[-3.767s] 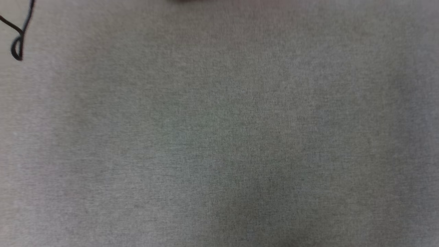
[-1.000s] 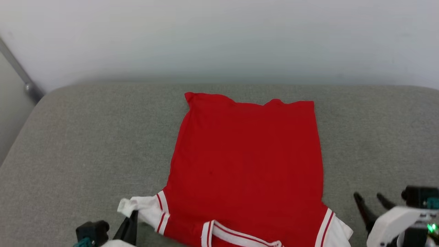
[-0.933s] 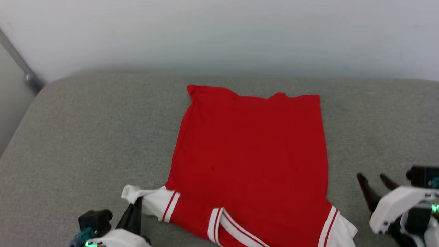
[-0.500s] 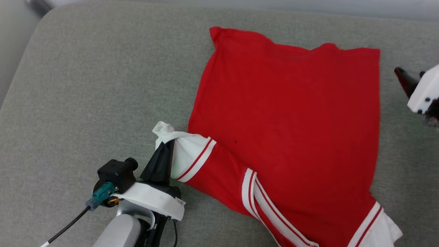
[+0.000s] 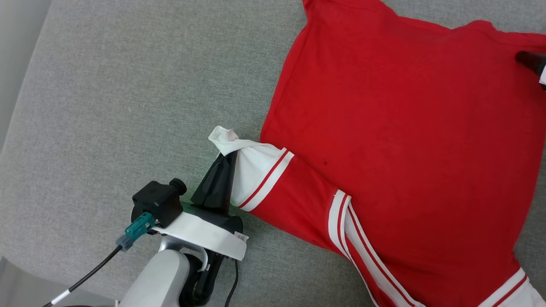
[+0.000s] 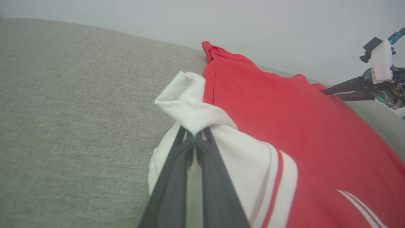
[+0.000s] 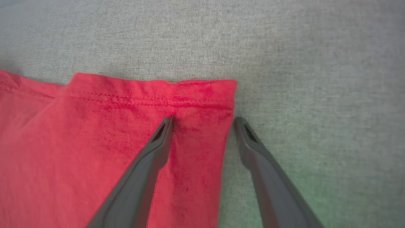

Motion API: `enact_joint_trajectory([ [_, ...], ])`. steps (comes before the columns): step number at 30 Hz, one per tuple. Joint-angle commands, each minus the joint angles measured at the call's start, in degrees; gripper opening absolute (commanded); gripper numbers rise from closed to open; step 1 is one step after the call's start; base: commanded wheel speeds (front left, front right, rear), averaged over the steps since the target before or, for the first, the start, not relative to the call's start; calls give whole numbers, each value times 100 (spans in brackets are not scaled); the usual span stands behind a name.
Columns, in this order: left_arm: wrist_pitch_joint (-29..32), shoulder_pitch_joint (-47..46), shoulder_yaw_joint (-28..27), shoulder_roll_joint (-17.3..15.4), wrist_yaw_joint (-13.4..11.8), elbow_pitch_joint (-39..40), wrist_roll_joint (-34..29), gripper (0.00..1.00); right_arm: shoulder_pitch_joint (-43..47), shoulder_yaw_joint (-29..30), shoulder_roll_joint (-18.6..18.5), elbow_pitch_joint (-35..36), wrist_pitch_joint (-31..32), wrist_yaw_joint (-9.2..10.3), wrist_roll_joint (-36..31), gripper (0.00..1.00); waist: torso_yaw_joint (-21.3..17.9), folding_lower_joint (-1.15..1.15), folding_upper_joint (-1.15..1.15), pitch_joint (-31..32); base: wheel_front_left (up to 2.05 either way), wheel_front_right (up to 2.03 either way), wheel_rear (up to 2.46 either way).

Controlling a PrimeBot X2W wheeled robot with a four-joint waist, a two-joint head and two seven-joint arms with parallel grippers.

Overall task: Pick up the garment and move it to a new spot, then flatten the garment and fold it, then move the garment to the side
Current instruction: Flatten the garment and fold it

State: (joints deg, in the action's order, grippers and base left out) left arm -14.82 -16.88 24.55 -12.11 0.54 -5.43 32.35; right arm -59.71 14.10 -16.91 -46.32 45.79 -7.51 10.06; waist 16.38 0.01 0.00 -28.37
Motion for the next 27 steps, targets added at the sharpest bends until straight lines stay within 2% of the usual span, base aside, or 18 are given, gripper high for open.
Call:
enact_joint_trajectory([
  [1, -30, -70, -14, 27, 32, -18, -29, 0, 286, 0, 146, -338, 236, 4, -61, 100, 29, -1, 0, -18, 0, 0, 0],
  [2, -33, -69, -18, 40, 36, -34, -39, 0, 327, 36, 189, -439, 351, 3, -81, 54, 35, -1, 0, -10, 0, 0, 0],
  [4, -34, -51, -23, 66, 48, -85, -41, 0, 383, 80, 268, -522, 426, 3, -90, 0, 40, -1, 0, 45, 0, 0, 0],
  [6, -37, -27, -26, 85, 72, -132, -46, 0, 372, 96, 256, -488, 390, 3, -89, 0, 44, -1, 0, 106, 0, 0, 0],
  [10, -41, 82, -36, 90, 63, -250, -59, 0, 309, -98, 7, -236, 98, 3, -176, 0, 0, -1, 0, 357, 0, 0, 0],
  [16, 4, 420, -68, -20, -20, -515, 11, 0, 529, -681, -372, 177, -347, 5, -103, 0, -204, -1, 0, 1126, 0, 0, 0],
  [22, 132, 979, -196, -245, -204, -721, 131, 0, 1389, -1346, -793, 736, -441, 5, 392, 0, -557, -1, 0, 2076, 0, 0, 0],
  [27, 268, 1483, -296, -428, -385, -732, 243, 0, 2535, -1536, -1158, 1418, -202, 5, 876, 0, -896, -1, 0, 2651, 0, 0, 0],
])
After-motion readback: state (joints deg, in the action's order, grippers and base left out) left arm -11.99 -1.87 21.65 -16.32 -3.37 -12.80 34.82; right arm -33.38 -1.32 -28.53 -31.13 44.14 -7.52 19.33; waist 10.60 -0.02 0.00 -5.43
